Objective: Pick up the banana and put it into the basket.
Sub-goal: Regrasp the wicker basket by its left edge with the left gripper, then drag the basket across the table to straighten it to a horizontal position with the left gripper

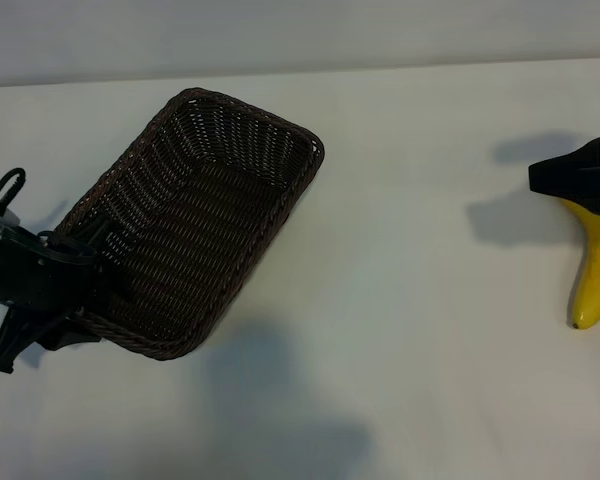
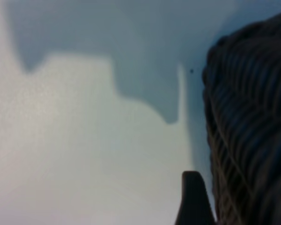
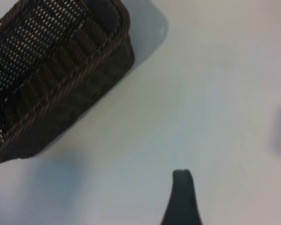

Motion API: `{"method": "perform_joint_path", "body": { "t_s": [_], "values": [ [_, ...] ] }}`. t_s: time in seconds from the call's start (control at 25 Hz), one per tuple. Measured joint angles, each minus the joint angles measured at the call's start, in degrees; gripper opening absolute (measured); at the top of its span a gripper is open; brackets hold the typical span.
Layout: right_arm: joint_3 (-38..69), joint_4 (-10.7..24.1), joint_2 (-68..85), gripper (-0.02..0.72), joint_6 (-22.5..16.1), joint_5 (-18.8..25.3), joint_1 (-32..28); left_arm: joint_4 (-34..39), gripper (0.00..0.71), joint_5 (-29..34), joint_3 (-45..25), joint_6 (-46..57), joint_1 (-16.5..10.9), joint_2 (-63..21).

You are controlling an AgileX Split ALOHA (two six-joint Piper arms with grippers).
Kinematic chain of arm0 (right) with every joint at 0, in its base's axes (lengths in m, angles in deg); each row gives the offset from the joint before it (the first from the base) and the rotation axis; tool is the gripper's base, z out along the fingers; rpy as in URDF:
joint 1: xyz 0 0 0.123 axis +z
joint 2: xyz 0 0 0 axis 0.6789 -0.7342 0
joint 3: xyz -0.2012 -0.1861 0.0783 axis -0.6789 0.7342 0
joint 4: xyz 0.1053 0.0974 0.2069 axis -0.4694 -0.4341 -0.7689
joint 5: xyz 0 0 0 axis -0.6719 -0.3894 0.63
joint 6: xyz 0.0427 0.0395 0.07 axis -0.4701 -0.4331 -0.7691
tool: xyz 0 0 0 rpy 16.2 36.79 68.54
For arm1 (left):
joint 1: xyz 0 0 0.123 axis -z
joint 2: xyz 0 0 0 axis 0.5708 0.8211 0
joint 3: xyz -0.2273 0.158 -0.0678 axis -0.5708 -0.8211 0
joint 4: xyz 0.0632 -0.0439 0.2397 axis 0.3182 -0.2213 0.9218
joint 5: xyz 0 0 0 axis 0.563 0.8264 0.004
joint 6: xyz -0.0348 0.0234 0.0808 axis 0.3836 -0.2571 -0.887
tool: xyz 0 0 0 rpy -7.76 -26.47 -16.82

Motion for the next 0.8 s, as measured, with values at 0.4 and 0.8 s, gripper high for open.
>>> {"method": "perform_joint_path", "body": {
  "t_s": [0.4,0.8],
  "values": [
    [0.0,0.0,0.0,0.572,0.0,0.0,0.0,-0.1,0.213,-0.7,0.0,0.1,0.0,0.9],
    [0.0,0.0,0.0,0.572,0.0,-0.1,0.0,-0.4,0.165,-1.4,0.0,0.3,0.0,0.9]
  ]
}}
